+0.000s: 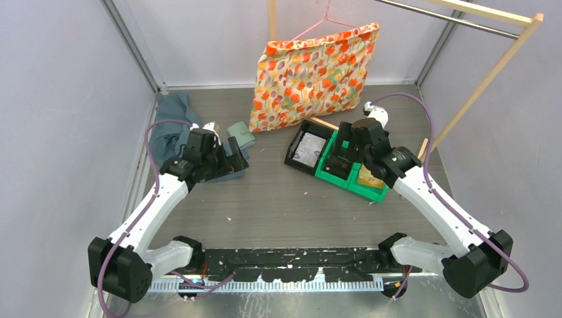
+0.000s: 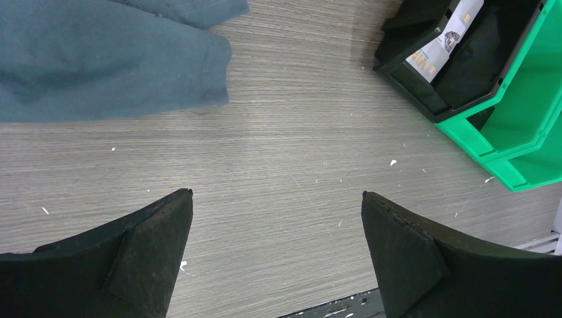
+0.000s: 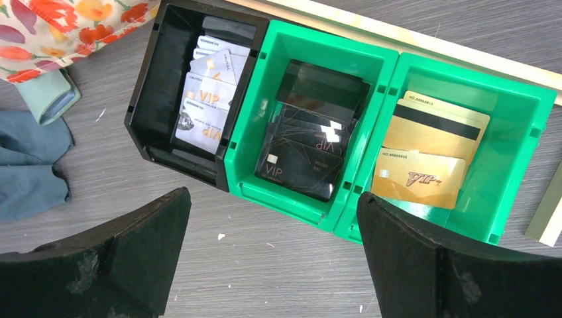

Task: Take the credit cards out of the card holder
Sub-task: Move the card holder to the center of the board.

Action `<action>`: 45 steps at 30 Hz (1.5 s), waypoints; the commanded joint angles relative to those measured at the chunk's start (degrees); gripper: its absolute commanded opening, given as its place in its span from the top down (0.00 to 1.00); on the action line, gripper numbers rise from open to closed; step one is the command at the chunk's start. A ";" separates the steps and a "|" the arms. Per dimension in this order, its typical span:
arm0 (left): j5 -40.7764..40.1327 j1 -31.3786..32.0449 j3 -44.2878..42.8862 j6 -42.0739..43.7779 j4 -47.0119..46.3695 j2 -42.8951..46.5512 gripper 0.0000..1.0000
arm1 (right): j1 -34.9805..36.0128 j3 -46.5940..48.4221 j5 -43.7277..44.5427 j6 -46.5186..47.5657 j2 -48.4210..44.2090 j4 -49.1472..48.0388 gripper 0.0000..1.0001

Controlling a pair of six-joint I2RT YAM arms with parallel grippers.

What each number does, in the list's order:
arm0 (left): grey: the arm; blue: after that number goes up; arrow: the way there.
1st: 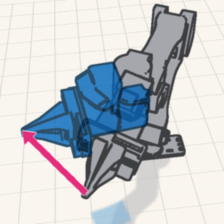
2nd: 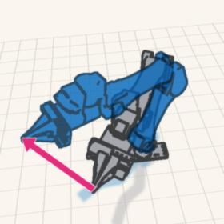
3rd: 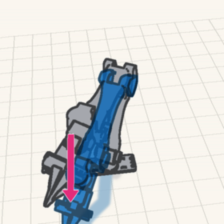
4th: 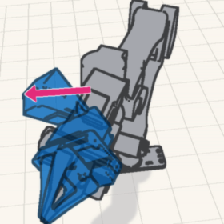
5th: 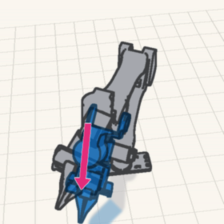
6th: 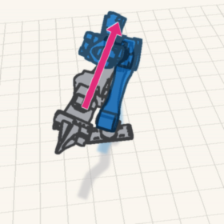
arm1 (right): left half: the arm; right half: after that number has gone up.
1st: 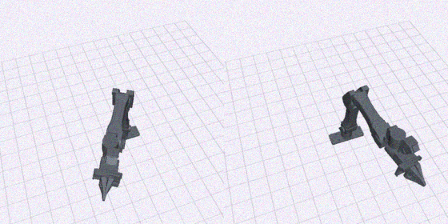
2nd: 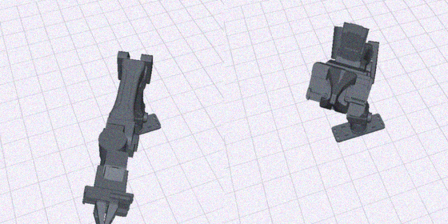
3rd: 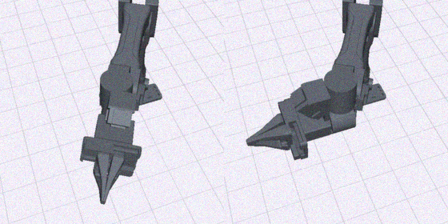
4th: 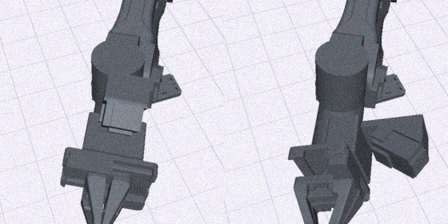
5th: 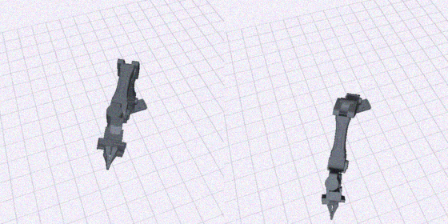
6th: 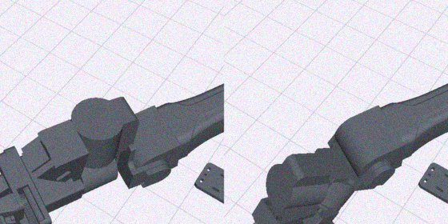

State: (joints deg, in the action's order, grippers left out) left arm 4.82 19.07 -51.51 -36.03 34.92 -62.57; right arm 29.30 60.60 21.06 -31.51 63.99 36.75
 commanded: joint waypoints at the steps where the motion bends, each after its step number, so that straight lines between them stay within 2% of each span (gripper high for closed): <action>1: 0.50 -0.09 -1.29 -0.62 -2.20 1.25 0.00 | 0.30 -1.52 -0.02 0.65 -2.96 -2.61 0.00; 13: 0.03 -0.09 -1.20 -1.86 -1.75 1.27 0.01 | 0.28 -1.98 -1.38 -0.13 -2.97 -2.29 0.00; 16: -4.08 -0.09 -2.41 -2.93 -0.86 -0.52 0.03 | 0.29 -1.74 -1.91 -0.56 -2.84 -2.15 0.00; 19: -12.53 -0.09 -7.11 -2.75 2.02 -6.78 0.04 | 0.30 -1.86 -2.68 -0.89 -2.90 -2.16 0.00; 22: -17.71 -0.09 -15.34 -1.71 6.88 -15.71 0.03 | 0.26 -1.98 -3.12 -1.50 -2.98 -2.02 0.00; 25: -19.99 -0.17 -22.54 -1.51 7.96 -23.86 0.04 | 0.31 -2.29 -3.05 -2.42 -3.56 -1.35 0.00; 31: -24.58 -0.89 -38.69 -2.71 12.10 -41.30 0.13 | 0.30 -4.52 -0.97 -3.14 -7.25 -0.01 0.00; 37: -23.16 -1.03 -52.67 -3.79 13.78 -55.07 0.11 | 0.31 -5.76 4.91 -1.99 -10.57 3.62 0.00; 40: -22.43 -1.12 -56.42 -4.58 14.69 -59.35 0.06 | 0.28 -7.09 5.42 -2.02 -12.16 3.81 0.00; 45: -20.65 -1.07 -57.53 -6.66 14.92 -63.05 0.06 | 0.32 -8.12 4.93 -2.29 -12.47 3.61 0.00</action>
State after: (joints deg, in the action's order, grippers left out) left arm -16.45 18.24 -106.78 -40.23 48.23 -124.53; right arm 29.30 53.10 24.38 -33.71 51.72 40.40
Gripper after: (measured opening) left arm 0.942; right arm 0.996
